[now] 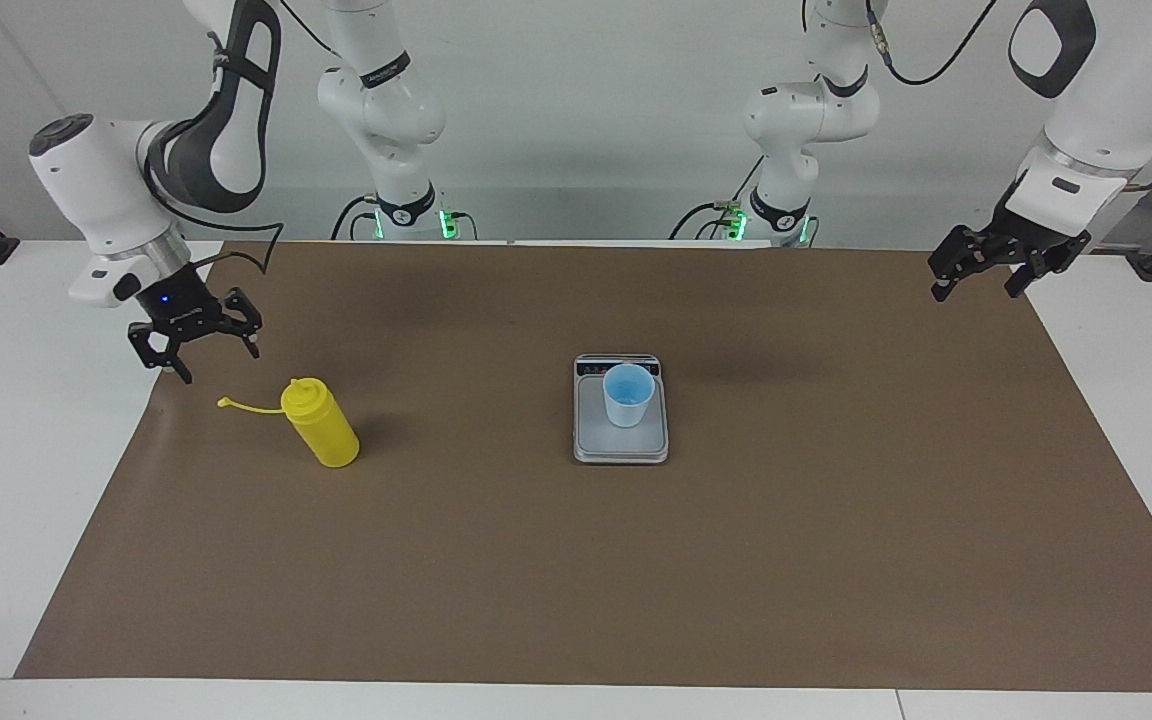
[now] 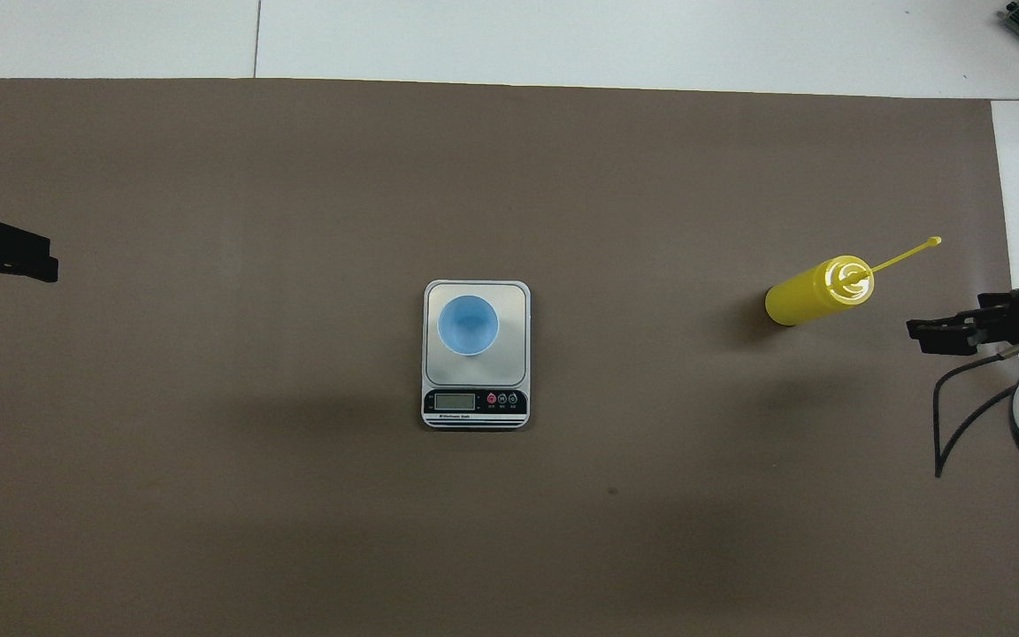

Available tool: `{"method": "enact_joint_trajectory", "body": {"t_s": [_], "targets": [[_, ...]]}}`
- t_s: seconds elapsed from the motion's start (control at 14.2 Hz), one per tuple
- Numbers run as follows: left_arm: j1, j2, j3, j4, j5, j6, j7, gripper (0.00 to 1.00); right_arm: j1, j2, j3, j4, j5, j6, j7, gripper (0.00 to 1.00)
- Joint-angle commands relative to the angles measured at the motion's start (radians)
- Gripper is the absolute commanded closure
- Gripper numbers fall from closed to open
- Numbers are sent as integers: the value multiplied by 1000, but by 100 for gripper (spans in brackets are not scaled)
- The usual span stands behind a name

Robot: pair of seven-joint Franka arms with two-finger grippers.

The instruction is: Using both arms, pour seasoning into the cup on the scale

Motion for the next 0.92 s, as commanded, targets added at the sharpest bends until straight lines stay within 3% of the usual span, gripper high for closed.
{"method": "enact_joint_trajectory", "body": {"t_s": [0.0, 0.28, 0.57, 0.85], "targets": [[4, -23, 3, -24, -13, -5, 5, 0, 66, -6, 3, 94, -97, -112, 230, 0], [4, -23, 3, -24, -13, -3, 5, 0, 152, 37, 3, 255, -144, -235, 525, 0], [4, -24, 3, -24, -13, -3, 5, 0, 210, 121, 3, 503, -177, -465, 681, 0], [4, -24, 3, -24, -13, -3, 5, 0, 228, 112, 1, 543, -188, -566, 706, 0]]}}
